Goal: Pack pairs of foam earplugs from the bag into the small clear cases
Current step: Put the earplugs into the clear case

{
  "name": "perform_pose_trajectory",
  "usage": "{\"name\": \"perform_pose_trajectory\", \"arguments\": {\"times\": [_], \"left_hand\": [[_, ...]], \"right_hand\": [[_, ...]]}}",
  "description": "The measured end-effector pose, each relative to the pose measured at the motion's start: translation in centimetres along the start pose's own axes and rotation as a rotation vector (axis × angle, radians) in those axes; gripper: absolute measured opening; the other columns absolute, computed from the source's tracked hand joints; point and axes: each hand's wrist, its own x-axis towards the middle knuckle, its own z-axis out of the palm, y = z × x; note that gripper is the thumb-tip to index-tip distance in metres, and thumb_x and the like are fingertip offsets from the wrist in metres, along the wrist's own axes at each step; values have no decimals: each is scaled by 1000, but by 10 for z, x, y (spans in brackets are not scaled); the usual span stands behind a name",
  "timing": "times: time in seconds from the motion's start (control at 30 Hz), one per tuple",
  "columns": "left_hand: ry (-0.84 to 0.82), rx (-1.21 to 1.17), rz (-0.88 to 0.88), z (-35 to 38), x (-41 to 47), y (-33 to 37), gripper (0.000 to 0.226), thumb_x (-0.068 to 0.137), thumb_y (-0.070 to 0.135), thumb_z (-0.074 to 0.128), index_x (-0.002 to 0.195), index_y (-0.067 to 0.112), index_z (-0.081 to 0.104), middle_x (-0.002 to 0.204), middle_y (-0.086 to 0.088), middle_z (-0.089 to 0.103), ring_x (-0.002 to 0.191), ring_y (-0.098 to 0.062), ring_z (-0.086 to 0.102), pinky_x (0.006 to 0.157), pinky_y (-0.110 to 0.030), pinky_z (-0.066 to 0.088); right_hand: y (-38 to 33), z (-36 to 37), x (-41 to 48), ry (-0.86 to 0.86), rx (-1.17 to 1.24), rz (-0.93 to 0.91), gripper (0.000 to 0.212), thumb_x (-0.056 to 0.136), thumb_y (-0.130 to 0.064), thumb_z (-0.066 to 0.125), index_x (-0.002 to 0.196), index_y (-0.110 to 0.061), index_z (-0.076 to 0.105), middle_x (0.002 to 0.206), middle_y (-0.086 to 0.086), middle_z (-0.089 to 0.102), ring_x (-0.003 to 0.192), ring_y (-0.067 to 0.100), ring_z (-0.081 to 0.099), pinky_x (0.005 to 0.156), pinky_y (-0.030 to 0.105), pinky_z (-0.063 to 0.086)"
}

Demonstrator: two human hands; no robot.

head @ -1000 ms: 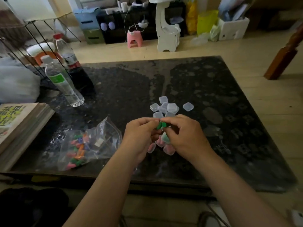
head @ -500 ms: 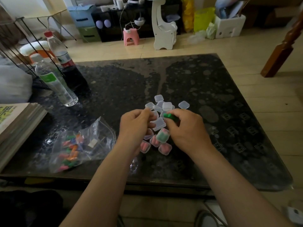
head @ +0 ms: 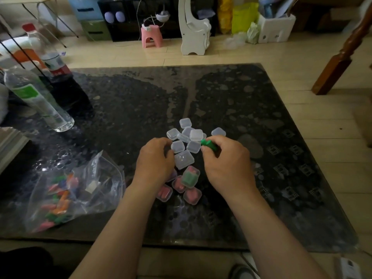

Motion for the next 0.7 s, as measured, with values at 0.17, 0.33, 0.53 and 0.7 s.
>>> {"name": "perform_pose_trajectory", "arguments": {"times": [0.17,0.33,0.53,0.7], "left_hand": [[-32,75,59,8,9,4,29,94,14,63,121,15,72,113,-8,73,104,-27,67,88,-40,54],[-85,178,51,13,17,7,30,96,25,62,125,20,69,111,-5,73,103,-28,66,86,-41,54],[-104,221,18,13,19,9,22,96,32,60,114,20,61,107,-1,60,94,-24,58,77,-38,46],[-54,222,66,10,12,11,25,96,32,62,116,15,62,107,-3,61,93,-20,57,75,-34,43]], "right_hand": [[0,2,4,-46,11,10,12,98,-24,63,96,-16,72,82,-7,69,76,9,63,68,28,54],[3,4,10,-61,16,32,12,98,-25,63,95,-17,71,81,-10,68,76,3,62,65,22,51],[-1,8,10,-66,54,46,17,97,-28,63,94,-13,71,82,-4,70,78,12,64,71,34,56],[-4,6,8,-82,58,50,17,98,-28,63,96,-13,71,83,-6,69,78,10,64,71,31,56]]}}
